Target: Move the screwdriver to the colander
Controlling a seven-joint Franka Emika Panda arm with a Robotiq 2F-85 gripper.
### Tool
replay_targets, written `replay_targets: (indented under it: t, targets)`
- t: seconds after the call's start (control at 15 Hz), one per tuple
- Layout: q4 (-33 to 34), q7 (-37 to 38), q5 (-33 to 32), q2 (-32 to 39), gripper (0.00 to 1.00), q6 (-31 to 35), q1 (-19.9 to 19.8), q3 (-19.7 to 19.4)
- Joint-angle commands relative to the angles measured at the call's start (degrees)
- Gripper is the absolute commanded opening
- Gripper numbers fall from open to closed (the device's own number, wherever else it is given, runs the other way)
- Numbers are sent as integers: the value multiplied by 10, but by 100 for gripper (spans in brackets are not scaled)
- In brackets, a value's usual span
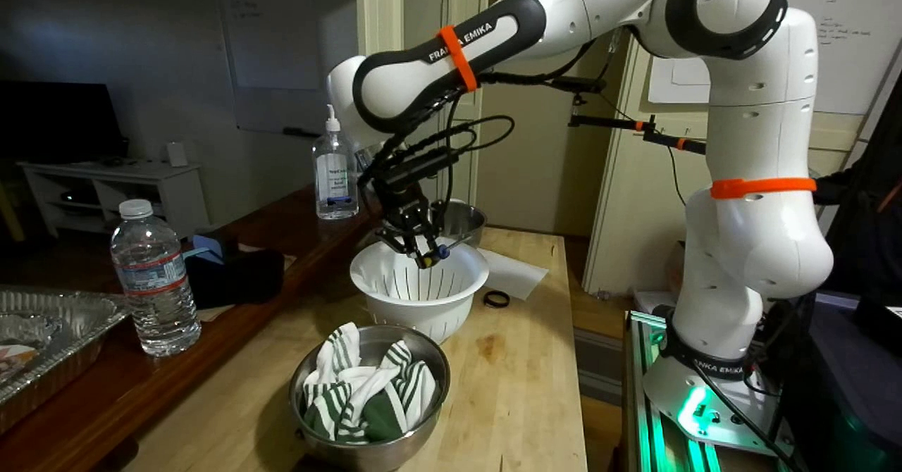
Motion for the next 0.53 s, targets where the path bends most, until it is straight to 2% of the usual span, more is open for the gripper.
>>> replay_targets:
  t: [0.0,0.2,0.27,0.47]
  targets:
    - [-29,16,5,-10,33,27,-12,4]
    - [-78,33,11,-25,33,67,-23,0]
    - [-80,35,12,-26,8,67,-23,1]
    - [-80,44,16,-17,8,82,-36,-10]
